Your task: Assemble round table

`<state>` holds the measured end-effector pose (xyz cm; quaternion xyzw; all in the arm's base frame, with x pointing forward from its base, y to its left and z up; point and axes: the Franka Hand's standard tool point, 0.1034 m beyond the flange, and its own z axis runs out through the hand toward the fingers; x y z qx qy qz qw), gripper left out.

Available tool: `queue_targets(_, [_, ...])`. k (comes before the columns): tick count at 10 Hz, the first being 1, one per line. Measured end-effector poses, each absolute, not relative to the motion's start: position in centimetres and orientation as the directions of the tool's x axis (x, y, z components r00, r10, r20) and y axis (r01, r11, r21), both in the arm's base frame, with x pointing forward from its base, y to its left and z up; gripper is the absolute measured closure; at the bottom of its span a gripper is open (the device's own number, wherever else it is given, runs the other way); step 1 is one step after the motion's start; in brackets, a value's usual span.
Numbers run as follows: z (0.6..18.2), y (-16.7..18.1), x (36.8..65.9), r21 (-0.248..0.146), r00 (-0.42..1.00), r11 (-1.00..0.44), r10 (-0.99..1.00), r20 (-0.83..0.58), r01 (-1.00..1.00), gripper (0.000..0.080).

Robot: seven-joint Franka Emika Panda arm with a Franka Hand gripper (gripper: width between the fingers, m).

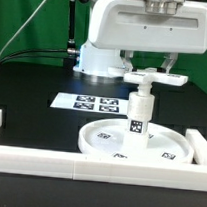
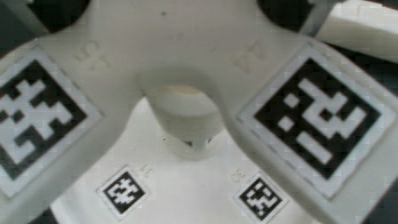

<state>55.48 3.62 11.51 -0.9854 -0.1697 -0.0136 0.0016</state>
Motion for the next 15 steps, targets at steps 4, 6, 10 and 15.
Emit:
queue_targets(4, [10.89, 3.54, 55.59, 0.002, 0.942, -0.942, 0.336, 0.023, 0.336, 0.0354])
queue_targets(6, [10.87, 3.55, 55.96, 0.012, 0.935, -0.936, 0.352, 0.050, 0.352, 0.0354])
queue_targets(10, [10.92, 3.56, 56.10, 0.016, 0.934, -0.936, 0.352, 0.061, 0.352, 0.0354])
queue_targets(15, [10.92, 3.58, 56.10, 0.014, 0.943, -0.945, 0.328, 0.062, 0.328, 0.0354])
